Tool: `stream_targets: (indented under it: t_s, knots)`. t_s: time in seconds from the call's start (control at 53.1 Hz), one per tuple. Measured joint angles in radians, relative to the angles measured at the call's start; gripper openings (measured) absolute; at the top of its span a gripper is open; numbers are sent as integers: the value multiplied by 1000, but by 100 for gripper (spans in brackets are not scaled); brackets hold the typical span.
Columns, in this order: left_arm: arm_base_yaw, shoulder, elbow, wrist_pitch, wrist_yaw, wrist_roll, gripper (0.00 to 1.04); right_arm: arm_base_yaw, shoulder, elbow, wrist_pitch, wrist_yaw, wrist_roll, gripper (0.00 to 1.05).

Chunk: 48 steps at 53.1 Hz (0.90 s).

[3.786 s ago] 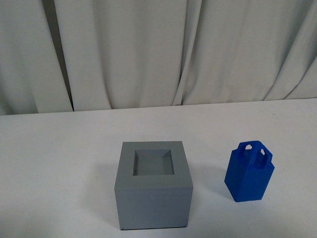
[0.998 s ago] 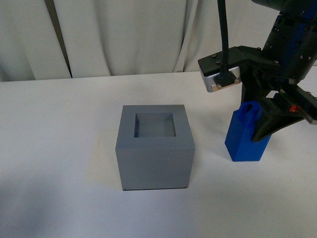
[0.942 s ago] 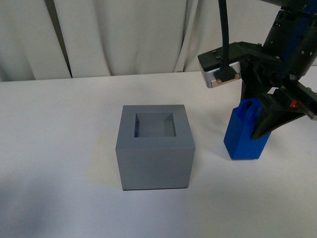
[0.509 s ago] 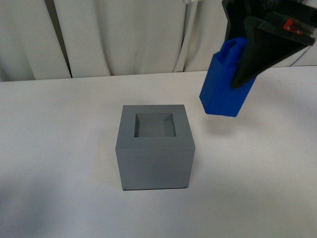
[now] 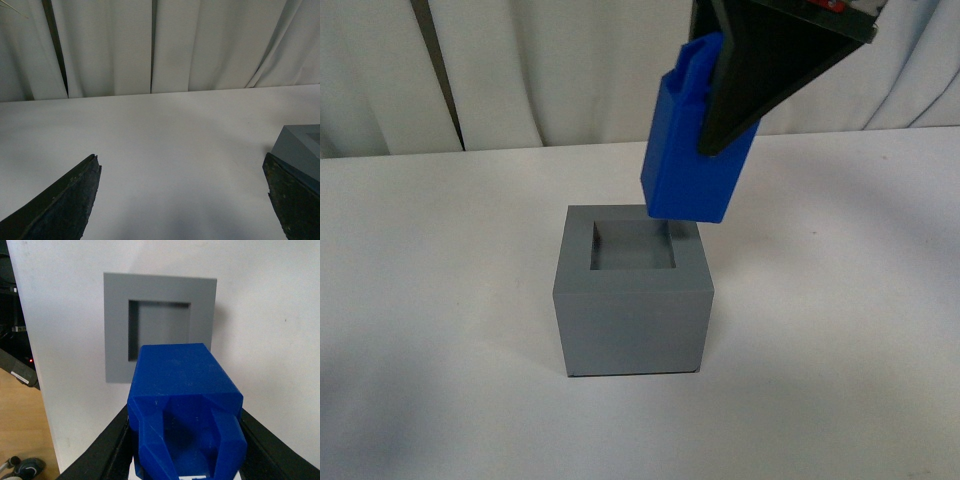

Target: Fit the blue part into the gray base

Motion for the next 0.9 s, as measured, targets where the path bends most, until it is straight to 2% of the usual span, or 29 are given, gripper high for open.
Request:
stream_targets:
  t_s: [0.264, 0.904]
  knots:
    - [0, 0, 0, 0, 0, 0, 99, 81, 0, -15, 32, 24, 40, 47]
    - [0, 0, 0, 0, 0, 0, 99, 92, 0, -100, 106, 60, 74, 47]
